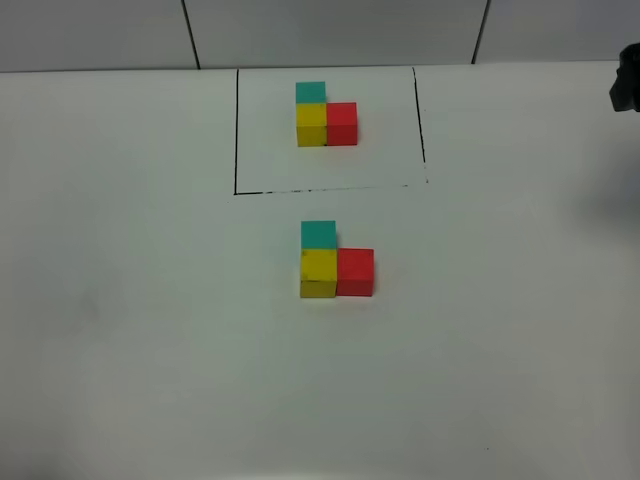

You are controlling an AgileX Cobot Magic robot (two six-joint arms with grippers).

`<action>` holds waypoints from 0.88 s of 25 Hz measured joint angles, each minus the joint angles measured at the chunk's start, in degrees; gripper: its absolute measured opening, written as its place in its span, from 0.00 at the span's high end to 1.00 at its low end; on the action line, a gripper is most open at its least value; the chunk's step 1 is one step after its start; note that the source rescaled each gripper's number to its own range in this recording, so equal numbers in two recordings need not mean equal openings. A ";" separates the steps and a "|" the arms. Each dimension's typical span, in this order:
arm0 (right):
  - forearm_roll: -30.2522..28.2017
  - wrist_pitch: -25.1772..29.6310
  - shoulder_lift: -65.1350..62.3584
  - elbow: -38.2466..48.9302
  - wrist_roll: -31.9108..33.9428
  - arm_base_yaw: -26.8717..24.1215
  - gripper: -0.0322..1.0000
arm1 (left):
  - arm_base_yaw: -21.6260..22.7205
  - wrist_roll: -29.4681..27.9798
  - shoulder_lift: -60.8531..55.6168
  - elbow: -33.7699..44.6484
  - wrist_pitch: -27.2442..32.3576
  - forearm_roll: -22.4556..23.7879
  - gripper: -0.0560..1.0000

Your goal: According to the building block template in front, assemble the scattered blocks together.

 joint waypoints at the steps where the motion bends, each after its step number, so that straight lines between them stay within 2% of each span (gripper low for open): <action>1: -0.31 -1.46 -3.43 2.84 0.29 0.00 0.10 | 0.00 0.00 0.00 0.00 0.00 0.00 0.18; 5: -0.58 -6.29 -17.37 12.70 1.64 0.00 0.10 | 0.00 0.00 0.00 0.00 0.00 0.00 0.18; 8: -0.65 -6.20 -28.26 19.03 3.24 0.00 0.10 | 0.00 0.00 0.00 0.00 0.00 0.00 0.18; 16: -0.74 -0.34 -55.91 33.67 7.62 0.00 0.10 | 0.00 0.00 0.00 0.00 0.00 0.00 0.18; 22: -1.78 6.67 -72.81 40.41 8.84 0.00 0.10 | 0.00 0.00 0.00 0.00 0.00 0.00 0.18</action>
